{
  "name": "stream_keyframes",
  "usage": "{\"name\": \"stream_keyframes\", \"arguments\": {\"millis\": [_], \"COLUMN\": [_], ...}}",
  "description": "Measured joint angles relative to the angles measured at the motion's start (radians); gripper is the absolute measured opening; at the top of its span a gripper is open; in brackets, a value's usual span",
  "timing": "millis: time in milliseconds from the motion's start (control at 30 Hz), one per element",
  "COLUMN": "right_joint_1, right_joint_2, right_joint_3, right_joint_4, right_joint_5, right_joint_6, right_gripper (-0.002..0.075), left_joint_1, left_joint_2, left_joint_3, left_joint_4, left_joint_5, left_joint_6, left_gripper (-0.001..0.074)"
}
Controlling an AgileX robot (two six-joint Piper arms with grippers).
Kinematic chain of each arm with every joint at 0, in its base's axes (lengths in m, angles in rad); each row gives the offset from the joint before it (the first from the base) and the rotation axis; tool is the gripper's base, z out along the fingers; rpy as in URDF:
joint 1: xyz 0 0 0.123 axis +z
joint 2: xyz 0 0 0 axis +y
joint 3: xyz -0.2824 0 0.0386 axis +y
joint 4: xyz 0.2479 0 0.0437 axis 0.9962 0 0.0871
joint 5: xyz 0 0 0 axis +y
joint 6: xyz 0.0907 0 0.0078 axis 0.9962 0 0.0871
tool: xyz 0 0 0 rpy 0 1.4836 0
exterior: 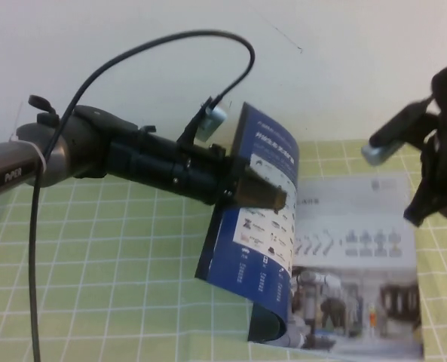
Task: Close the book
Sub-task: 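Close the open booklet and leave it lying on the table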
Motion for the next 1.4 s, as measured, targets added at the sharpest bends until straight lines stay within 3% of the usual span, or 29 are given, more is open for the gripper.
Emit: {"name": "stream_keyframes", "arguments": {"millis": [233, 400, 567, 700, 933, 1033, 1233, 1400], "right_joint_1": [0.0, 0.0, 0.0, 0.0, 0.0, 0.0, 0.0, 0.0], "right_joint_2": [-0.173, -0.274, -0.359, -0.445, -0.686, -0.833, -1.106, -1.27], "right_joint_3": [-0.034, -0.034, -0.032, -0.004, 0.175, 0.312, 0.666, 0.889], "right_joint_4": [0.038, 0.055, 0.08, 0.126, 0.14, 0.146, 0.165, 0.208], "right_joint_5": [-0.046, -0.018, 0.073, 0.138, 0.125, 0.053, -0.152, -0.344], "right_joint_6": [0.023, 0.018, -0.012, -0.07, -0.074, -0.039, -0.01, 0.023], "right_gripper": [-0.0003, -0.0003, -0.0003, -0.0003, -0.0003, -0.0003, -0.0003, -0.0003], "left_joint_1": [-0.054, -0.11, -0.114, -0.091, -0.072, -0.07, -0.07, -0.068], "left_joint_2": [-0.02, -0.053, -0.117, -0.215, -0.452, -0.549, -0.786, -1.023], "left_joint_3": [0.0, -0.029, -0.064, -0.088, -0.096, -0.078, 0.127, 0.465], "left_joint_4": [-0.22, -0.227, -0.185, 0.02, 0.743, 0.969, 1.092, 1.121], "left_joint_5": [0.011, 0.015, 0.019, 0.033, -0.067, -0.106, -0.341, -0.648], "left_joint_6": [0.034, 0.045, 0.045, 0.006, -0.296, -0.4, -0.476, -0.478], "left_gripper": [-0.0004, -0.0004, -0.0004, -0.0004, -0.0004, -0.0004, -0.0004, -0.0004]}}
